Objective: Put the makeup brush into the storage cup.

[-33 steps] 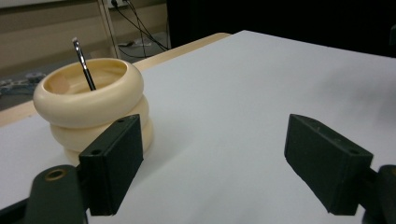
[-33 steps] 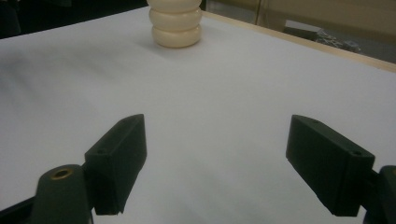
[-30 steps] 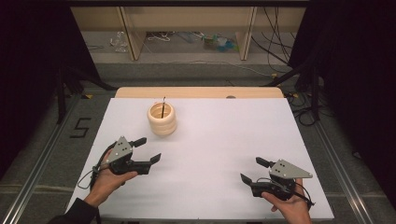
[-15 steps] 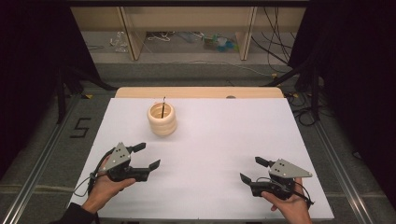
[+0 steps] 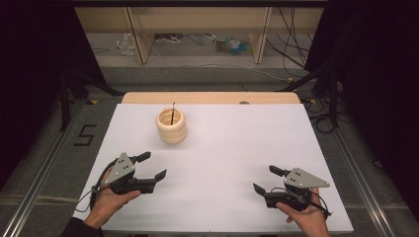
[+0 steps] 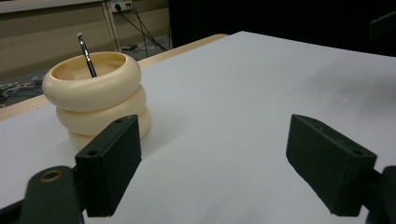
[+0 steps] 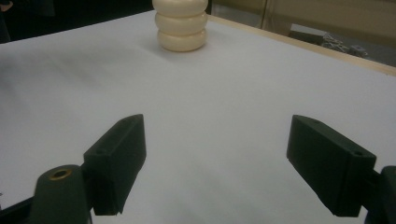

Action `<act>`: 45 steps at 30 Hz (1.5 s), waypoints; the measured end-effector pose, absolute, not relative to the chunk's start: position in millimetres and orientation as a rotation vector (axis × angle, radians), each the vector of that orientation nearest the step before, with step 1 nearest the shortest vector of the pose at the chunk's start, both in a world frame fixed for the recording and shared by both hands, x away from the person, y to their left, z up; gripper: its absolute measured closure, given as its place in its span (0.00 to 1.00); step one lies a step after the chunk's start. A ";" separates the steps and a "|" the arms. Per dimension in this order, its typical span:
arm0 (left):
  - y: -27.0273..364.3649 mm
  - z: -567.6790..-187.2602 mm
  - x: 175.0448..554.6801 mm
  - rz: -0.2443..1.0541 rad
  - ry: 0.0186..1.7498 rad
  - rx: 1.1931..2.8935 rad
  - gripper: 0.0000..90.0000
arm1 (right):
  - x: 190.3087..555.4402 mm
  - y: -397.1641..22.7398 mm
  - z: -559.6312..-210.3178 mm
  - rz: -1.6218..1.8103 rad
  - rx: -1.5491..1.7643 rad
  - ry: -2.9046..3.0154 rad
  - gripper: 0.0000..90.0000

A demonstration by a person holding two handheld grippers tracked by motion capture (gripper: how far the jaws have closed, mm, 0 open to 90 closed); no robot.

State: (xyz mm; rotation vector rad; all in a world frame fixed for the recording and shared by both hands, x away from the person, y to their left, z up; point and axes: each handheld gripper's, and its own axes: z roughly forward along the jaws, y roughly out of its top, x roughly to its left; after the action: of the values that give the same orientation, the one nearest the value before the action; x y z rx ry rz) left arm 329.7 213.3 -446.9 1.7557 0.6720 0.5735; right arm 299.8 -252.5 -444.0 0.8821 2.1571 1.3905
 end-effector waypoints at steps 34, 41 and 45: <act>216.9 -445.1 311.3 0.590 0.669 1.734 0.19 | 297.9 -250.8 -441.9 1.423 0.898 2.130 0.21; 215.0 -445.8 312.6 0.581 0.664 1.740 0.19 | 297.0 -251.7 -442.1 1.423 0.900 2.120 0.21; 215.3 -444.8 312.8 0.582 0.666 1.734 0.19 | 296.0 -252.3 -441.2 1.421 0.910 2.140 0.21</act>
State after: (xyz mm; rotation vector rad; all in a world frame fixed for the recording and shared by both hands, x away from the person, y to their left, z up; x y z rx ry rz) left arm 312.8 215.3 -444.8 1.7342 0.6658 0.5821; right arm 296.0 -252.3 -441.2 0.9098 2.1404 1.4206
